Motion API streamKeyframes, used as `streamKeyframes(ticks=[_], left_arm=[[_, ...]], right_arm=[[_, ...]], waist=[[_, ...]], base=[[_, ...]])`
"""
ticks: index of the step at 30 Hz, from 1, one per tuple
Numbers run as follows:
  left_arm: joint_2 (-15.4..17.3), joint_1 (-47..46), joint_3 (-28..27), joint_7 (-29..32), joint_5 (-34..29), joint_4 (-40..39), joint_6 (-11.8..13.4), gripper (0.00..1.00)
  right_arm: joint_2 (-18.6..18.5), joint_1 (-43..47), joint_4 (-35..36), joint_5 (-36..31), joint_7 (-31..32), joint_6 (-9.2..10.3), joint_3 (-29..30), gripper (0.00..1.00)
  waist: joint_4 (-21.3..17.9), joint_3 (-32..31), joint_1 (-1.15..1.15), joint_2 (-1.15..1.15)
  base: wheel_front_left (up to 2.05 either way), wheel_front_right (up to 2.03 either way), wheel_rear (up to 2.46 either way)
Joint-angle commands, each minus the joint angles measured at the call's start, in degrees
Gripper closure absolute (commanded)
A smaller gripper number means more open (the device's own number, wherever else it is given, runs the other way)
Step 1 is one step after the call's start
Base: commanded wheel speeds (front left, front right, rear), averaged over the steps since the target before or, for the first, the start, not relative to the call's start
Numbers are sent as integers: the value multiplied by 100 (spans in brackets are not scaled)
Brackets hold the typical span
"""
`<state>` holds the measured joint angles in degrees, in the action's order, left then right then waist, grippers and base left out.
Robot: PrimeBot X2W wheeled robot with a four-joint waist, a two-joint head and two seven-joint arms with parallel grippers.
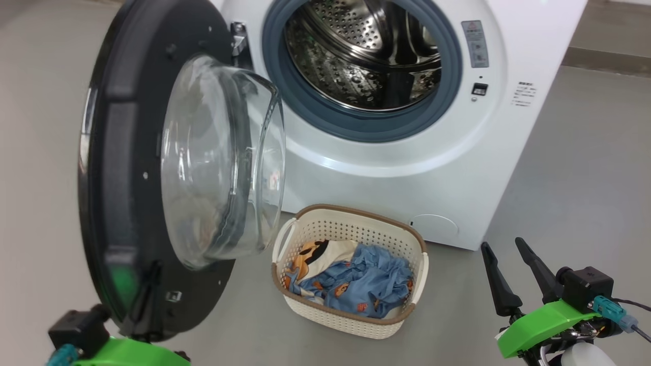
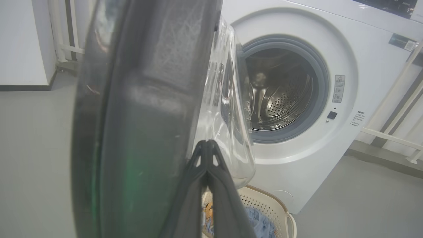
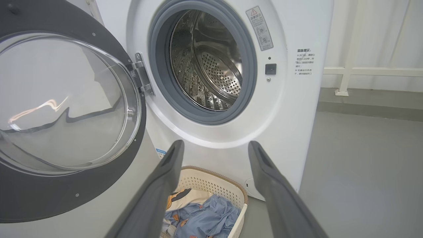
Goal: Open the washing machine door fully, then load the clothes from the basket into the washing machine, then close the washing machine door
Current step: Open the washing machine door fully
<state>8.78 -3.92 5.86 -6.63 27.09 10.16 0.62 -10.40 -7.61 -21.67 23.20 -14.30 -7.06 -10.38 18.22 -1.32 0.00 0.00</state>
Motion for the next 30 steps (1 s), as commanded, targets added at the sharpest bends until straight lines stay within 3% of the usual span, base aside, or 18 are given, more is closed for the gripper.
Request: streamKeyframes(ticks=[1, 18, 30], left_arm=[[210, -302, -313, -32, 57, -24, 88, 100], [948, -1374, -628, 205, 177, 915, -60, 100], [1565, -2418, -803, 422, 262, 2056, -207, 100]], right_arm=[[-30, -29, 118, 12, -70, -43, -77, 0], [-54, -216, 178, -34, -70, -43, -15, 0], [-166, -535, 201, -74, -70, -43, -5, 0]], waist=[[73, 27, 0, 0], [582, 492, 0, 0], [723, 1048, 0, 0]], base=[[0, 0, 0], [0, 0, 0], [0, 0, 0]])
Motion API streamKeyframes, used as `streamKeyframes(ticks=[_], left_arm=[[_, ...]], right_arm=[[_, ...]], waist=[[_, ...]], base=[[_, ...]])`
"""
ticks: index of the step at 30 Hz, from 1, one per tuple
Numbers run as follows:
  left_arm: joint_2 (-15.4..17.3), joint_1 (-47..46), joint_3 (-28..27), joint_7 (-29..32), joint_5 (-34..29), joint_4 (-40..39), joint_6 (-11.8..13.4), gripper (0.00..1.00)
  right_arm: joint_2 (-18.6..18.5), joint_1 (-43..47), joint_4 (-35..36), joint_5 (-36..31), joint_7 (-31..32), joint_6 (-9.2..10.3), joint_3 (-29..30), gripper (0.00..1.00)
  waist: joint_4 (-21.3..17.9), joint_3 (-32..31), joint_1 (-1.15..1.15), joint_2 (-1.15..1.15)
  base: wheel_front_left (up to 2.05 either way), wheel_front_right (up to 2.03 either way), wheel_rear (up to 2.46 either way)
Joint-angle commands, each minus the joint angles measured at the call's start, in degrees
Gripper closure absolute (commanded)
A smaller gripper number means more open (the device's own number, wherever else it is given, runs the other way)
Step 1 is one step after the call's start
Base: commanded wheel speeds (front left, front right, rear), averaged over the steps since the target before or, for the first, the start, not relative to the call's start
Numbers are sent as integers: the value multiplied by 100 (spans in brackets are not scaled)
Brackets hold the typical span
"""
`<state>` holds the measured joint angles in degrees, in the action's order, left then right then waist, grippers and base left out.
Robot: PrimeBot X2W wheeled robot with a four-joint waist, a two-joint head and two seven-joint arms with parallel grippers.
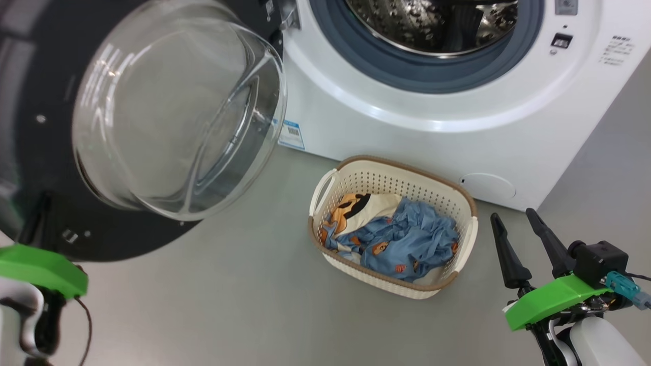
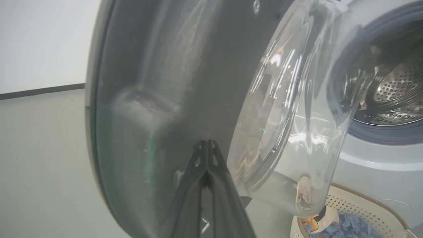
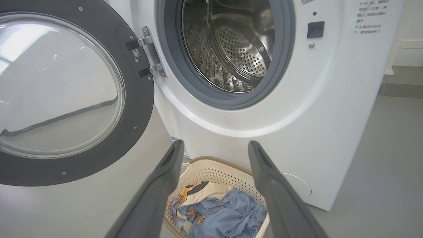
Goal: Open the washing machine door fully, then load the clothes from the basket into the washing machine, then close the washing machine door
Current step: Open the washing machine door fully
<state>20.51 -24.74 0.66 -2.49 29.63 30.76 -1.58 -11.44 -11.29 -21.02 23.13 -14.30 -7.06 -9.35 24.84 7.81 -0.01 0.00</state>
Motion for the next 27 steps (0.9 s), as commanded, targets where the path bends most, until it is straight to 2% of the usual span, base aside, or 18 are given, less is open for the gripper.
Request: streamKeyframes(ticks=[1, 8, 17, 27], left_arm=[[425, -413, -271, 19, 0, 90, 1, 100], [565, -1037, -125, 60, -76, 809, -108, 100], [529, -1651, 145, -65, -214, 1658, -234, 100], [591, -2110, 329, -347, -299, 2473, -352, 100]], right_arm=[[-66, -182, 137, -70, -70, -43, -103, 0], [-121, -262, 137, -78, -70, -43, -76, 0], [-120, -326, 96, -61, -70, -43, -75, 0], [-108, -366, 79, -27, -70, -43, -167, 0]], waist=[[75, 167, 1, 0], [181, 306, 1, 0], [311, 319, 1, 0], [220, 251, 1, 0]], base=[[0, 0, 0], [0, 0, 0], [0, 0, 0], [0, 0, 0]])
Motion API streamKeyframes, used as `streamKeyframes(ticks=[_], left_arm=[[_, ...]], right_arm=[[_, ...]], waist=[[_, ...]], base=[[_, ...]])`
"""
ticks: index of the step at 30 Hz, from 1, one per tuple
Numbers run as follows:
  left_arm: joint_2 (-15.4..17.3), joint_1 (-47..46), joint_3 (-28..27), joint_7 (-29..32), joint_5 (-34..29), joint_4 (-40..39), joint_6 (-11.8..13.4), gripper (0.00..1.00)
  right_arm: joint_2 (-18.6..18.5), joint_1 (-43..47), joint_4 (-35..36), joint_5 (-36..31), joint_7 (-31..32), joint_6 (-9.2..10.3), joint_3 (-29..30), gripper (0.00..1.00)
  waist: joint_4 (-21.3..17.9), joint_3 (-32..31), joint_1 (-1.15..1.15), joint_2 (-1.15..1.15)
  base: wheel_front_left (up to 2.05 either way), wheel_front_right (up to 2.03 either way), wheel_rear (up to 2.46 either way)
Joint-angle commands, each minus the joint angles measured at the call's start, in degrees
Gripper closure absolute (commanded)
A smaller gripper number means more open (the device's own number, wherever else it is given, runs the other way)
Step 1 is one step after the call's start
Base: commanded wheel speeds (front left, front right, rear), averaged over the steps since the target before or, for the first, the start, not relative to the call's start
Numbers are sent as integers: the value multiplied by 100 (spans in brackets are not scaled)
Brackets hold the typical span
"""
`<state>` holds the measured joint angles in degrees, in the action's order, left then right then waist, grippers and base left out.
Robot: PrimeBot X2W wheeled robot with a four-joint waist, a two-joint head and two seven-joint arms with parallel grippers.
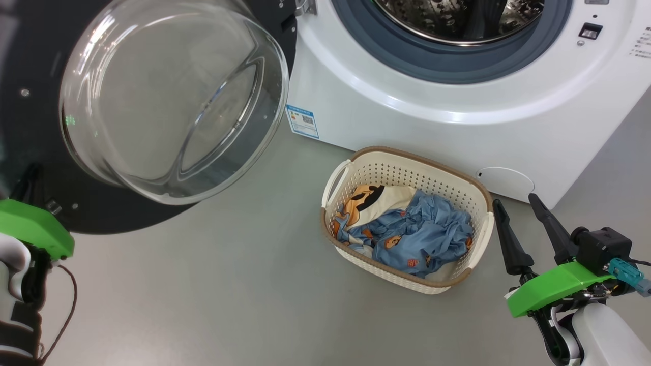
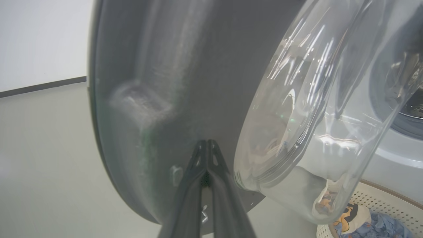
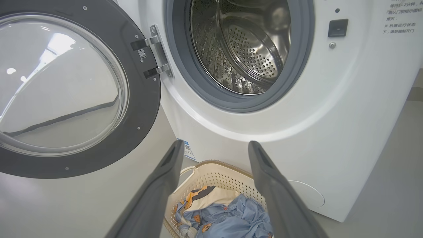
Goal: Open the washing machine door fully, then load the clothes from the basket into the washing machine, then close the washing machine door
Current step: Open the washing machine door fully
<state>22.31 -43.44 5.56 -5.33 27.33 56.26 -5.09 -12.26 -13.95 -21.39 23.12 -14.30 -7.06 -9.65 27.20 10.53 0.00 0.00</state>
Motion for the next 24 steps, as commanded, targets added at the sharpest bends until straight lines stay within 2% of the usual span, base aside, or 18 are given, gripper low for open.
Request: streamKeyframes(ticks=[1, 11, 24], left_arm=[[416, -266, -141, -90, -75, -18, -14, 100], [482, -340, 97, -341, -155, 421, -122, 100], [552, -60, 256, -613, -3, 268, -215, 100]], right_arm=[[-30, -91, 113, -20, -70, -43, -137, 0], [9, 20, 77, 18, -70, -43, -139, 0], [97, 214, 102, 18, -70, -43, -81, 0]], waist=[[-26, -38, 0, 0], [-139, -314, 0, 0], [-244, -614, 0, 0]], base=[[0, 0, 0], [0, 0, 0], [0, 0, 0]])
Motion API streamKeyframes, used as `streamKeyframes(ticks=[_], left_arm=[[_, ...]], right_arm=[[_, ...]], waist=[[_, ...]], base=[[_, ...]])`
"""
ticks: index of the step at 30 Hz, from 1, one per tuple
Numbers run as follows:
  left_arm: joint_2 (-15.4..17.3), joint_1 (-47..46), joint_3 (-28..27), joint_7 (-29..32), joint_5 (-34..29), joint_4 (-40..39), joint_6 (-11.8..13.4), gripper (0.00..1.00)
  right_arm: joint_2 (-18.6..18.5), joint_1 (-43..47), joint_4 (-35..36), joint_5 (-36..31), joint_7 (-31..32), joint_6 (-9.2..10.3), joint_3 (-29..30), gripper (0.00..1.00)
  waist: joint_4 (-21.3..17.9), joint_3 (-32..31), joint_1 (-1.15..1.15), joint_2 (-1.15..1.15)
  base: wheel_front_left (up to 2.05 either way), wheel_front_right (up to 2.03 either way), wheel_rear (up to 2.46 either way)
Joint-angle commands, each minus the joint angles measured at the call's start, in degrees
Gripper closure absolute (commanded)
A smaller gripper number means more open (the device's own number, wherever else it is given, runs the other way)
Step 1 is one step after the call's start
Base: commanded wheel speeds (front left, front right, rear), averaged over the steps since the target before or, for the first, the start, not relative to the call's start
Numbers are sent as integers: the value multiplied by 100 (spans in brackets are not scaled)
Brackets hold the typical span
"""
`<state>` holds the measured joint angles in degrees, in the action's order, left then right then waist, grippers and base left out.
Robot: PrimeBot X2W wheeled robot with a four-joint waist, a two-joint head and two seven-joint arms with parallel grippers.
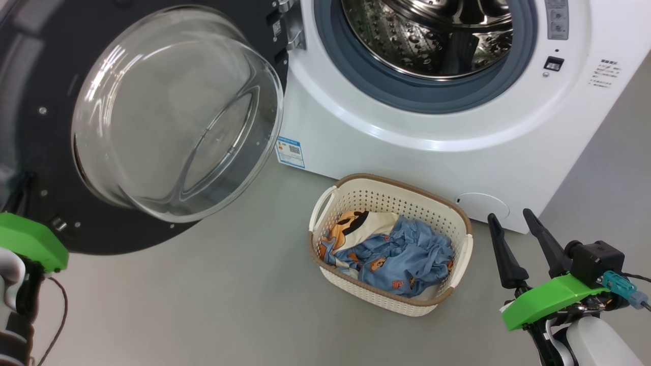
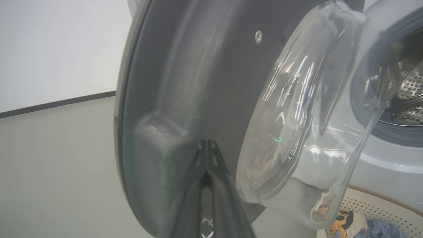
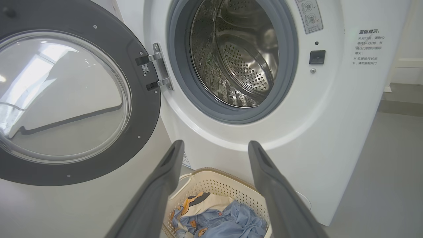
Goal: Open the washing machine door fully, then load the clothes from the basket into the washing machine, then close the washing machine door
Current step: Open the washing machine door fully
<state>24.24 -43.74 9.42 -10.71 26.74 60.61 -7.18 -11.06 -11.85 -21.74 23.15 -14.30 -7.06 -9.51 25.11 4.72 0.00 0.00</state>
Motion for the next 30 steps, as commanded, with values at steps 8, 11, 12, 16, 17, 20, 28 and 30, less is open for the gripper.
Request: streamKeyframes(ticks=[8, 11, 12, 16, 17, 20, 28, 30], left_arm=[[344, 315, -50, -206, 204, -667, -23, 84], [335, 539, -48, -254, 279, -955, -25, 3], [318, 622, -47, -265, 298, -1061, -25, 0], [257, 947, -56, -290, 357, -1552, 21, 0], [236, 1030, -63, -297, 374, -1703, 44, 0], [170, 1298, -97, -319, 424, -2202, 134, 0], [16, 2052, -125, -230, 533, -3456, 468, 0], [-25, 2249, -126, -188, 561, -3722, 557, 0]], right_arm=[[15, 58, 167, -4, -70, -43, -51, 0], [47, 97, 181, -13, -70, -43, -60, 0], [54, 109, 187, -15, -70, -43, -59, 0], [35, 140, 206, -22, -70, -43, -60, 0], [29, 142, 215, -31, -70, -43, -62, 0], [29, 143, 253, -36, -70, -43, -72, 0], [27, 135, 333, -47, -70, -43, -140, 0], [24, 124, 362, -48, -70, -43, -165, 0]], waist=[[-189, -104, 0, 0], [-291, -180, 0, 0], [-326, -204, 0, 0], [-451, -273, 0, 0], [-486, -288, 0, 0], [-589, -318, 0, 0], [-976, -425, 0, 0], [-1113, -456, 0, 0]], base=[[0, 0, 0], [0, 0, 0], [0, 0, 0], [0, 0, 0], [0, 0, 0], [0, 0, 0], [0, 0, 0], [0, 0, 0]])
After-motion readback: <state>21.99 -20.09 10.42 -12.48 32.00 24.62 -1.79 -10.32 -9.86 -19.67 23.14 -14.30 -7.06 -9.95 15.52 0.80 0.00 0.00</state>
